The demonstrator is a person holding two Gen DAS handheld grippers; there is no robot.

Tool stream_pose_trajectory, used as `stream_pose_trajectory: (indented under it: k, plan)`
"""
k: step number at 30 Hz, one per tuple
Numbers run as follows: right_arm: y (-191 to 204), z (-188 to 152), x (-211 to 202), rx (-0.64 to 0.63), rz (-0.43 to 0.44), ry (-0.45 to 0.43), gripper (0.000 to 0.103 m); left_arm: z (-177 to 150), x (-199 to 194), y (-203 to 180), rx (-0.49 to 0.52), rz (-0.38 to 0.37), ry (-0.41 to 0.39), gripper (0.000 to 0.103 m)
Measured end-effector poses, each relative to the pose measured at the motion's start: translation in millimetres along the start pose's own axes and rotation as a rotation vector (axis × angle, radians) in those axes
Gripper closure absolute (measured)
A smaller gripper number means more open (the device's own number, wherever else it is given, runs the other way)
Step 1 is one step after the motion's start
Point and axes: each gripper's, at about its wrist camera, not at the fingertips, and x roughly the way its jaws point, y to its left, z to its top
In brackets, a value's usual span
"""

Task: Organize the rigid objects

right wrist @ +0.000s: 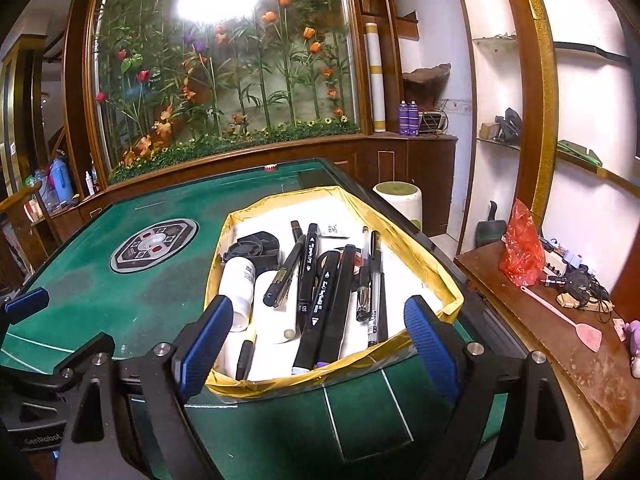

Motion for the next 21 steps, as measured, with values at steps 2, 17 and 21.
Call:
stream_pose_trajectory:
  k: [2,17,21]
  plan:
    - [0.0,0.3,1.9,-0.002,0.001,0.003,0.017,0.0,1.2,1.0,-0.004,0.001,0.003,0.001]
    - [0.1,0.2,2.1,0.001,0.003,0.001,0.017,-4.1,7.5,5.5,-0.025,-0.004,0.069,0.001]
    - [-0.1,0.3,2.6,0.001,0.004,0.002,0.017,-4.7,6.1,6.3,-0.019,0.010,0.058,0.001]
